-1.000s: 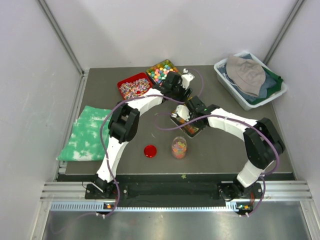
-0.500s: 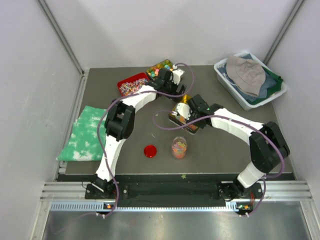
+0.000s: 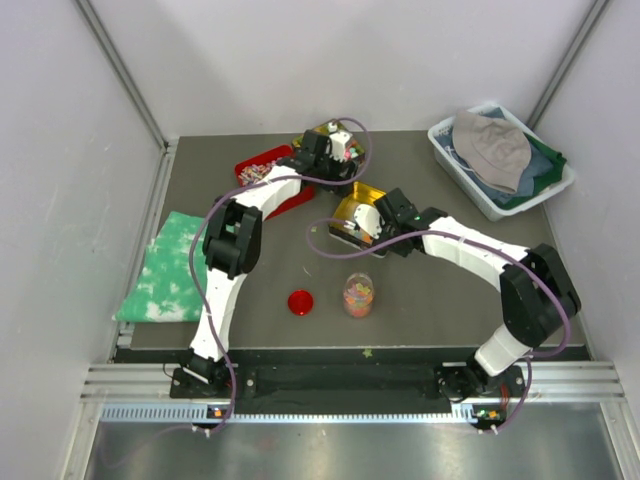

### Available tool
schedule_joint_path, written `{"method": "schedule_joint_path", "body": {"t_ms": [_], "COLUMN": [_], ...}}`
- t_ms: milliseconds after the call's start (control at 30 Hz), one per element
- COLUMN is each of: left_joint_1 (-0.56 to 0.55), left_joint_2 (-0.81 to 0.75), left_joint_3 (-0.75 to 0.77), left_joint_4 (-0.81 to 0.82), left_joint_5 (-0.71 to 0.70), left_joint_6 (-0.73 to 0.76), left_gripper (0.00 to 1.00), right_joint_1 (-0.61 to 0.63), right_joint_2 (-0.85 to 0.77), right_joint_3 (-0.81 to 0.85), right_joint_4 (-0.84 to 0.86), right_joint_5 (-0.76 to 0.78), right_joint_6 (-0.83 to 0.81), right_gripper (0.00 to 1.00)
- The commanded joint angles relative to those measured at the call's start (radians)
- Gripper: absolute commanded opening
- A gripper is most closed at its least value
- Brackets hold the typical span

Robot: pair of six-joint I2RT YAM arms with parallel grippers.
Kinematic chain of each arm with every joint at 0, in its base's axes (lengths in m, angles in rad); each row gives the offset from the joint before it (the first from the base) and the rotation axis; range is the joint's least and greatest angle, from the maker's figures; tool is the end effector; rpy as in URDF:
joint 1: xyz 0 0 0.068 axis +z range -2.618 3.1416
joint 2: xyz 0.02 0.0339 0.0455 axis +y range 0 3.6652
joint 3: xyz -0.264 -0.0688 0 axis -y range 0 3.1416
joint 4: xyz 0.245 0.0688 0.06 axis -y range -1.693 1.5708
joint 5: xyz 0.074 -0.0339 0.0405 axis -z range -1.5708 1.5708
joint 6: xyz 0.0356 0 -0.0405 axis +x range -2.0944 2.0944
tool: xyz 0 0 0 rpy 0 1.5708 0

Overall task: Pack the candies
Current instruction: Scoop the fake candies from the storage box.

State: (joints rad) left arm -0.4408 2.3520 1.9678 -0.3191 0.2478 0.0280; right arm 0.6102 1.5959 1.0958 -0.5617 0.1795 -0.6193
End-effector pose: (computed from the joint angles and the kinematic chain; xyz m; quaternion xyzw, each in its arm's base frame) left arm 0.4831 -0.2376 0.1946 0.2597 0.8638 -0.1952 0.3852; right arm 0.2688 0.1802 0.2174 -0.5375 0.8004 -0.0879 0.2503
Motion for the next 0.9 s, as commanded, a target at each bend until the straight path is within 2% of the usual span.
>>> {"method": "schedule_joint_path", "body": {"t_ms": [0,333,567,867], "left_joint_1": [-0.003,-0.003,-0.003,-0.003], "left_joint_2": [-0.025,-0.037,-0.03,-0.046], "left_joint_3": [0.002,-0.037,0.017,0.037], "left_joint_4": [0.031,0.051,0.031,0.026], "left_joint_5": [0.034,0.061,0.07,0.131], "left_joint_6": [-0.014,-0.022,-0.025,-0.066], "left_gripper": [0.99,0.99,0.99,0.99], "right_joint_1": [-0.009,-0.029,-0.053,-0.084], "right_joint_2": [-0.06,-0.068,-0.077,-0.126], "right_joint_3": [0.018,0.012,-0.013,-0.079], "right_joint_4": [0.017,0.054,0.075,0.143], "right_joint_5": [-0.006,-0.038,-0.08,-0.204], "right_joint_6": [0.027,0.098,0.118,0.168], "right_gripper": [0.0,0.0,0.0,0.0]}}
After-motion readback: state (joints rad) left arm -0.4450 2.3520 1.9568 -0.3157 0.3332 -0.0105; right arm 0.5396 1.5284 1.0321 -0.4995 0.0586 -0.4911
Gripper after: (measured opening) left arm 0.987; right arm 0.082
